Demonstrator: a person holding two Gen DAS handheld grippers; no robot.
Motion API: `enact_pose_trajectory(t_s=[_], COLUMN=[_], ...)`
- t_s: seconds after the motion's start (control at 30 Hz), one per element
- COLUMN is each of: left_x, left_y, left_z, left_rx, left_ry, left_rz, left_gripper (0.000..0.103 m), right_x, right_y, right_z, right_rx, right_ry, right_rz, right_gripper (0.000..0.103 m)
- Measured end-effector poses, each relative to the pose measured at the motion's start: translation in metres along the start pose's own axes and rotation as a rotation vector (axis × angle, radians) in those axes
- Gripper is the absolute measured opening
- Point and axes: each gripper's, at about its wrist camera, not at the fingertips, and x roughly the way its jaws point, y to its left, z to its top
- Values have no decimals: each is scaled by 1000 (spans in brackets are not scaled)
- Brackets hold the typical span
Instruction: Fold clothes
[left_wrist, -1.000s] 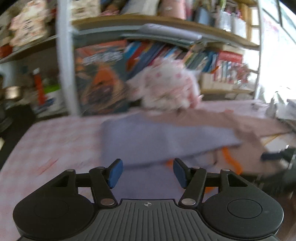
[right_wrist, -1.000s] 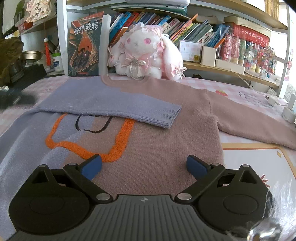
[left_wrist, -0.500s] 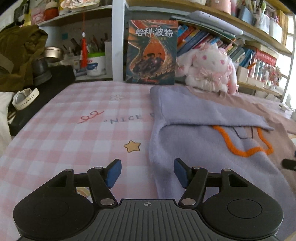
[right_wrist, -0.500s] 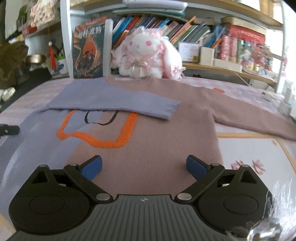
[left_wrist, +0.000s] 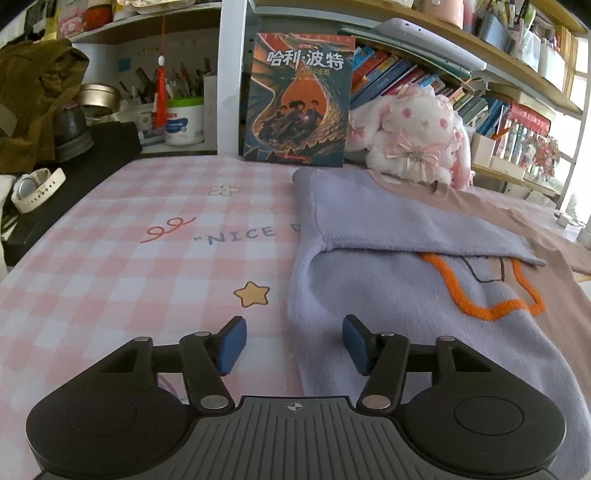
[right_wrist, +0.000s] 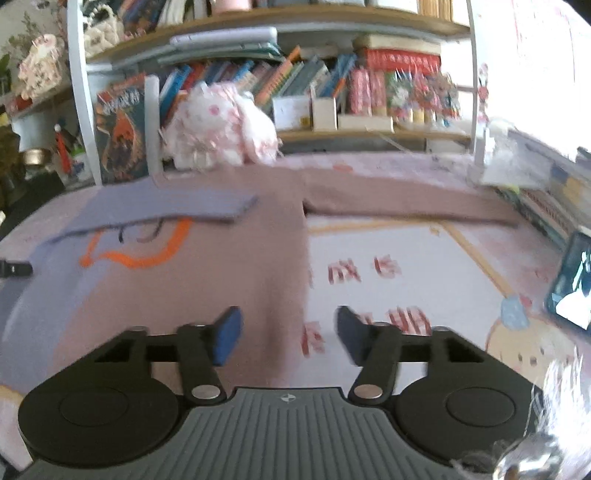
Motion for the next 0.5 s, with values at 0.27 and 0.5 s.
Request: enact_pose_trajectory(t_s=[0.27, 0.5], left_x=[7, -4], left_y=[3, 32], left_z=[6, 2], left_rx=[-62, -138], left_ry=[2, -26], left_rz=[-64, -60], left_gripper=[4, 4], right_x=[-6, -6], right_y=[7, 10], right_z=[-6, -4], right_rx=[-9, 9], right_ry=[6, 14], right_rz=[29, 60], right_gripper=[24, 19])
